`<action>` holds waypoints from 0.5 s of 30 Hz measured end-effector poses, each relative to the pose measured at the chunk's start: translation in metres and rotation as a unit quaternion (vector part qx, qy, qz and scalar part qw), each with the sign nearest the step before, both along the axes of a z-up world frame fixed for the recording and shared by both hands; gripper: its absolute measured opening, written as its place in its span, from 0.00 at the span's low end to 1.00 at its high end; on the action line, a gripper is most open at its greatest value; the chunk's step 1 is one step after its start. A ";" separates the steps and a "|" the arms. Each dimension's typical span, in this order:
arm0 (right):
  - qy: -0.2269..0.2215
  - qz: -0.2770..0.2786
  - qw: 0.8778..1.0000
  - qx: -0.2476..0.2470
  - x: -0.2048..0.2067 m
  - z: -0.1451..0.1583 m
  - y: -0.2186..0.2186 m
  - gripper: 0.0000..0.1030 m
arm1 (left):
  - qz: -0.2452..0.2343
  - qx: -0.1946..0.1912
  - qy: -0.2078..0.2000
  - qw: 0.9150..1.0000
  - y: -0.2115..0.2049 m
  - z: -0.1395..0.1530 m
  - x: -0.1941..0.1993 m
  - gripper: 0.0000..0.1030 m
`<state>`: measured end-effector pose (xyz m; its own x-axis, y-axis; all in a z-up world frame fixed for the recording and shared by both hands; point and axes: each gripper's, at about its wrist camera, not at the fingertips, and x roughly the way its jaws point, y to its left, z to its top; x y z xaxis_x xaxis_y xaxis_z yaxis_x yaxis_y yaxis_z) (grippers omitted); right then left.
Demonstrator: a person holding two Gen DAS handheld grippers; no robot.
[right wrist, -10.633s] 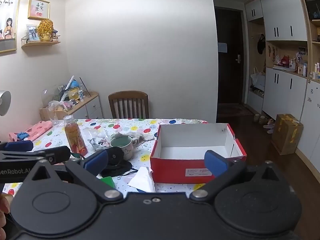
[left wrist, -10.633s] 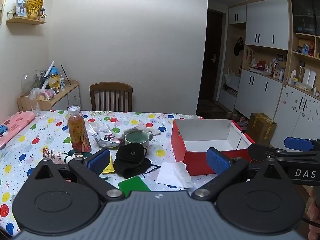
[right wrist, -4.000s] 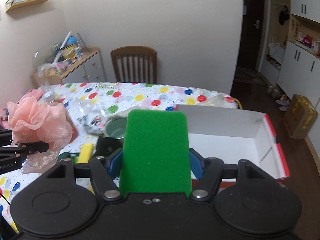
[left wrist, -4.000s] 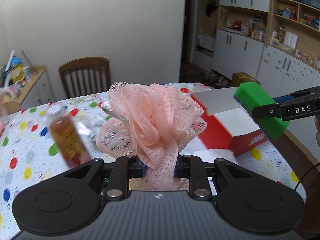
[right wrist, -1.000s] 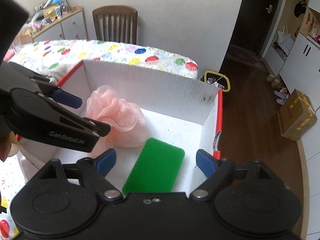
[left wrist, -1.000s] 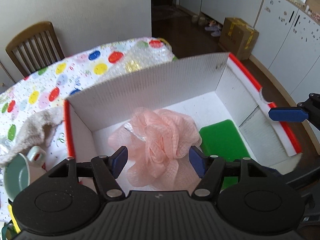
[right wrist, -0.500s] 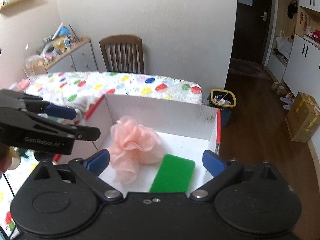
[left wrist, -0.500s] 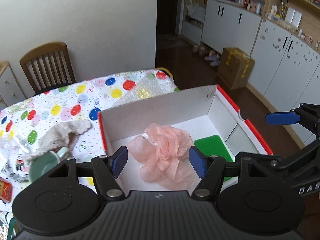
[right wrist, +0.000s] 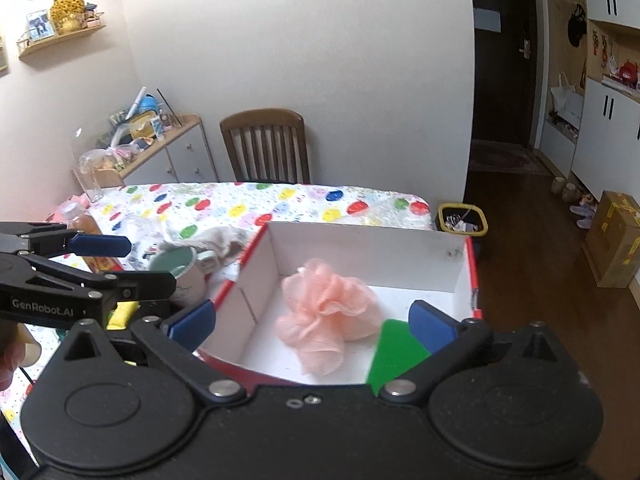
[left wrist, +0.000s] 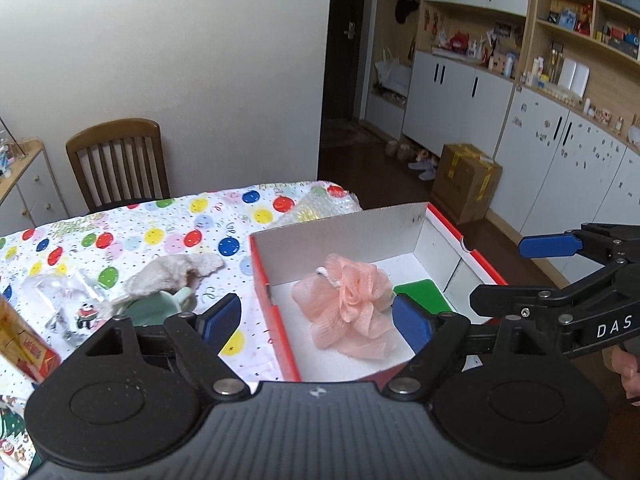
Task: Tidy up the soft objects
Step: 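Raise both tools out of the box and move back over the table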
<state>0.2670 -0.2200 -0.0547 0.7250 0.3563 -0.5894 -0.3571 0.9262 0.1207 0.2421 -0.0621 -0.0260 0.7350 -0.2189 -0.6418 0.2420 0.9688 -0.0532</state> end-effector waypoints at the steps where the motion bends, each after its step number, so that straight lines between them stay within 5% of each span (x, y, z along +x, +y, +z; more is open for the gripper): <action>1: -0.002 0.002 1.000 0.002 -0.003 0.001 0.004 1.00 | 0.002 -0.002 -0.003 1.000 0.004 0.001 -0.004 0.81; 15: -0.034 0.038 0.999 0.006 -0.045 0.002 0.075 1.00 | 0.033 -0.024 -0.039 0.998 0.077 0.009 -0.049 0.96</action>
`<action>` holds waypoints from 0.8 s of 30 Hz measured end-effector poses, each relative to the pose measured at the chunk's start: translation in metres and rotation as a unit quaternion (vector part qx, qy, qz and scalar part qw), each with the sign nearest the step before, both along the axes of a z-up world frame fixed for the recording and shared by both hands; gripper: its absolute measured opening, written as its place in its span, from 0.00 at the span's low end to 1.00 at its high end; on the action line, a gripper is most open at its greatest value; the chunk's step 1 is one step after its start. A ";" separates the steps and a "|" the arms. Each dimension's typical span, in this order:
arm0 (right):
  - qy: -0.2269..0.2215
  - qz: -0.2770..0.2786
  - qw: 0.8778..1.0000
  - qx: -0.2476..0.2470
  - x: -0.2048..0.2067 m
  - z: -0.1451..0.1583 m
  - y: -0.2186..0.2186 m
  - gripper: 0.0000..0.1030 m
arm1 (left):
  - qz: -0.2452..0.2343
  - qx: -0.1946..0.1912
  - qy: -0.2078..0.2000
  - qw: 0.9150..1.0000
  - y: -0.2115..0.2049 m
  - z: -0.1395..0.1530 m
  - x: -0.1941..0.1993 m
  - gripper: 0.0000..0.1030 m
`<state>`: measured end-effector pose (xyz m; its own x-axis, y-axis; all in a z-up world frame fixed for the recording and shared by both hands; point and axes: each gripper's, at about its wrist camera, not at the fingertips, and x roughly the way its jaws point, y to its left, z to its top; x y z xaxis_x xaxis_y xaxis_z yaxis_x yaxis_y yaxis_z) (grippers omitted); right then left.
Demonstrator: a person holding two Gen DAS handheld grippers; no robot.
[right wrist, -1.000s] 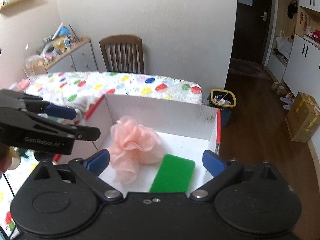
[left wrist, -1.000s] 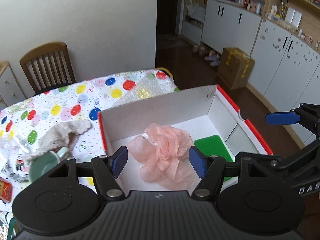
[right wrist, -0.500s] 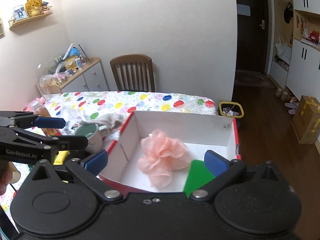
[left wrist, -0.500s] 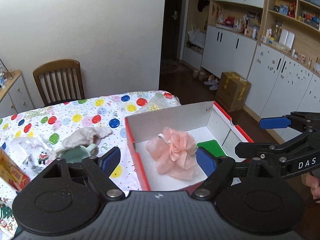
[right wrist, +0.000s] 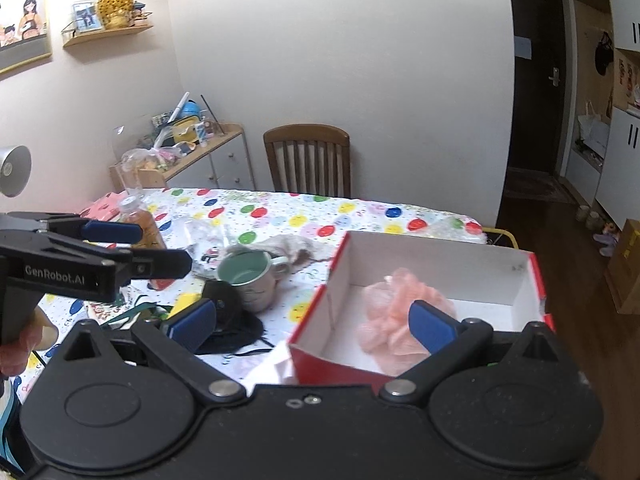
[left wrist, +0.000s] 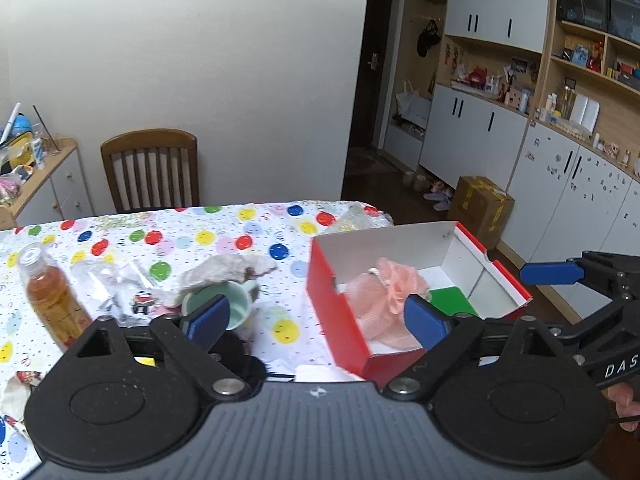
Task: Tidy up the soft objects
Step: 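Raise both tools out of the box and move back over the table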
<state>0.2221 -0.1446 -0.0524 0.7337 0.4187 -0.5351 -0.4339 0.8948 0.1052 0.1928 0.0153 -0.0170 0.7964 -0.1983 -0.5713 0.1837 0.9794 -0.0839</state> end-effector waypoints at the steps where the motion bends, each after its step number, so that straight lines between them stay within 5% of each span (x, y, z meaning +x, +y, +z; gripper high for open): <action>1: 0.002 0.001 1.000 0.001 -0.001 -0.001 0.006 1.00 | 0.001 -0.001 -0.002 1.000 0.006 0.000 -0.003 0.97; 11: 0.019 -0.009 1.000 -0.006 -0.011 -0.021 0.051 1.00 | 0.026 0.012 -0.023 0.999 0.073 -0.017 -0.023 1.00; 24: 0.052 -0.059 0.996 -0.042 -0.001 -0.070 0.089 1.00 | 0.114 -0.001 0.023 0.993 0.184 -0.059 -0.040 1.00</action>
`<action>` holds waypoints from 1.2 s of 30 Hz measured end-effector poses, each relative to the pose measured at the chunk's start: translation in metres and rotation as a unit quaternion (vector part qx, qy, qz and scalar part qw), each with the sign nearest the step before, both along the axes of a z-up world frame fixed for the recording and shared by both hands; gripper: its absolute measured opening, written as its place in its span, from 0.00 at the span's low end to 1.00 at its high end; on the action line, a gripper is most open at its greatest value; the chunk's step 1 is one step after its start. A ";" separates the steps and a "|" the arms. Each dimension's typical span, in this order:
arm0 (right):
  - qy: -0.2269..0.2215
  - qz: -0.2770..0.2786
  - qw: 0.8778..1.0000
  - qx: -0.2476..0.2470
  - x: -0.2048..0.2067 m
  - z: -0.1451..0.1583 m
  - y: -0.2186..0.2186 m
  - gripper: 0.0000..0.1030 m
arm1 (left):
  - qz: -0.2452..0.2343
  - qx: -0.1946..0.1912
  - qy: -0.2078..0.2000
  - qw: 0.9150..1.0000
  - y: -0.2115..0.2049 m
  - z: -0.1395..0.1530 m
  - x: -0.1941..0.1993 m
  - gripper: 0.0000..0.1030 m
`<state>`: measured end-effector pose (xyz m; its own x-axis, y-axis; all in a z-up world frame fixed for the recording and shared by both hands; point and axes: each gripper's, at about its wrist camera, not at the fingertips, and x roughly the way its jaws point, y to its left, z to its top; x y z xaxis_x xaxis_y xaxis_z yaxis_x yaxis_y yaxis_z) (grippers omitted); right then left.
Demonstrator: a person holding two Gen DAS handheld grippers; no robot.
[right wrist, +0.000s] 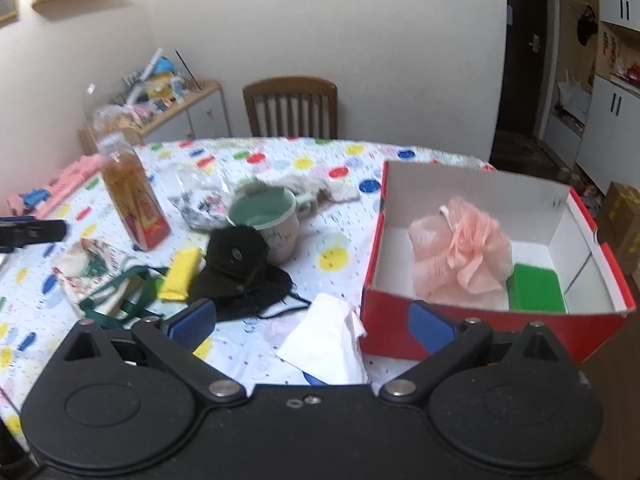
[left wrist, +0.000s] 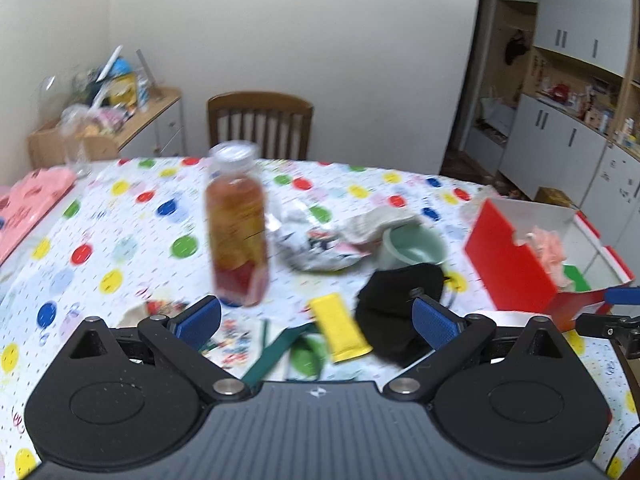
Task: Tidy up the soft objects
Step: 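Raise both tools out of the box and move back over the table, then grasp the Christmas stocking with the left tool while the right tool grasps the white tissue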
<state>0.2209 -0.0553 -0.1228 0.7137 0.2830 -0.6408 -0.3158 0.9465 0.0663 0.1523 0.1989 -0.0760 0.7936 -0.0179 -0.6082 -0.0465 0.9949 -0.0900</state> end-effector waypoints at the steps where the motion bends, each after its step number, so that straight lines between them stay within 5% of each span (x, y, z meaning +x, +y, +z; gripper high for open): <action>1: 0.004 -0.005 1.000 -0.004 0.002 -0.005 0.002 0.99 | 0.004 -0.002 0.002 1.000 0.008 -0.004 -0.001 1.00; 12: 0.069 -0.056 0.996 -0.022 0.031 -0.051 0.005 0.86 | 0.062 0.000 0.037 0.997 0.074 -0.044 -0.002 1.00; 19: 0.087 -0.054 0.994 -0.046 0.043 -0.066 0.013 0.81 | 0.128 0.004 0.094 0.987 0.119 -0.085 0.003 1.00; 27: 0.096 -0.059 0.992 -0.063 0.055 -0.076 0.017 0.76 | 0.161 -0.092 0.148 0.971 0.153 -0.122 0.013 0.99; 36: 0.108 -0.069 0.990 -0.061 0.061 -0.086 0.019 0.64 | 0.161 -0.107 0.147 0.970 0.139 -0.125 0.035 0.93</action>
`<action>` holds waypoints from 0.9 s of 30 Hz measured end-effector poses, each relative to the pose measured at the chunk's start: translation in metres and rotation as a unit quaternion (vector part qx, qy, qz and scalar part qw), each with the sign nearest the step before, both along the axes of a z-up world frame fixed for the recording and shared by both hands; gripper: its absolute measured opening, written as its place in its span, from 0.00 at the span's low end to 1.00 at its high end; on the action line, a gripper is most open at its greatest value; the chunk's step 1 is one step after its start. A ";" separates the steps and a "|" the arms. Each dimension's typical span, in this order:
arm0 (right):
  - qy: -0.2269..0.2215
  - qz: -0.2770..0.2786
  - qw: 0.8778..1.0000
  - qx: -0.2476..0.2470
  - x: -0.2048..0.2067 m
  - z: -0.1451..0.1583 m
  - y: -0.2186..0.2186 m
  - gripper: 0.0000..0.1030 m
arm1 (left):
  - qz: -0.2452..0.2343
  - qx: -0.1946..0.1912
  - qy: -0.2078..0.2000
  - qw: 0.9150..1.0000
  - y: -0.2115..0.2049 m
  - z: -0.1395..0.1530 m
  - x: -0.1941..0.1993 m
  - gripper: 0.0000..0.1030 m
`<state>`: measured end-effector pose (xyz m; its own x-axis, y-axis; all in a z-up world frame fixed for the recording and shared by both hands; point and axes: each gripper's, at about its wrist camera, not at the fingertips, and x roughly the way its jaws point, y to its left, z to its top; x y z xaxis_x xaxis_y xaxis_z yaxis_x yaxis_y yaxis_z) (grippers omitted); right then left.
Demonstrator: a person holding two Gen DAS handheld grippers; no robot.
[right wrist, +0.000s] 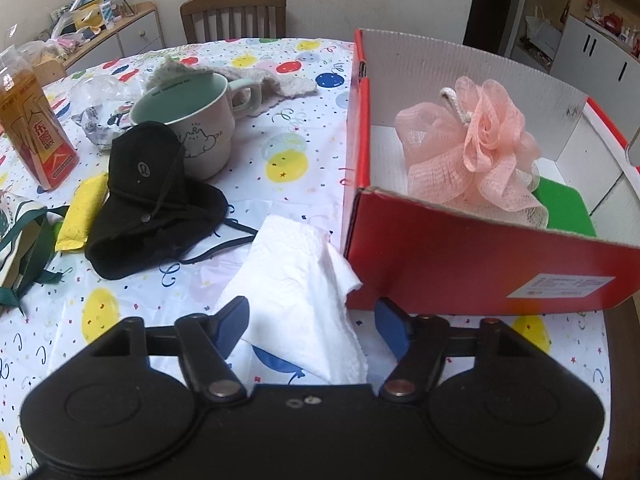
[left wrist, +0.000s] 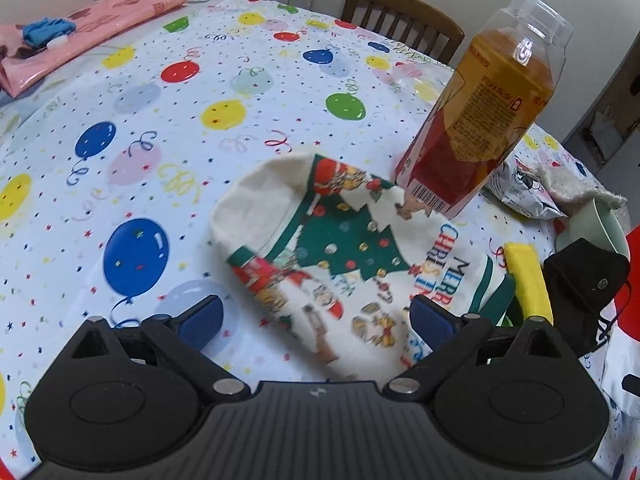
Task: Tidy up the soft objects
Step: 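Grasp the Christmas stocking with the left tool while the right tool grasps the white tissue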
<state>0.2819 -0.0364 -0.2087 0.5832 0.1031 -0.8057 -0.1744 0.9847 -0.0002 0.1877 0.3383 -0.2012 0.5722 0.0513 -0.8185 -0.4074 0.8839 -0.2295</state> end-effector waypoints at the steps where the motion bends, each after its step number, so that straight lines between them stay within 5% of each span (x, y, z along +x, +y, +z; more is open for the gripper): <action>1: 0.001 -0.002 1.000 0.000 0.000 -0.001 0.000 0.62 | -0.001 0.006 0.000 1.000 -0.002 0.000 0.002 0.92; 9: -0.001 -0.008 1.000 -0.001 -0.003 -0.001 -0.001 0.49 | -0.009 0.071 0.012 0.997 -0.015 0.002 0.011 0.33; 17: -0.022 -0.005 1.000 -0.014 -0.013 0.009 -0.001 0.25 | -0.013 0.089 -0.006 0.996 -0.019 0.010 0.005 0.15; 27: -0.059 -0.001 0.998 -0.010 -0.031 0.030 -0.006 0.05 | -0.027 0.102 -0.059 0.993 -0.030 0.036 -0.010 0.07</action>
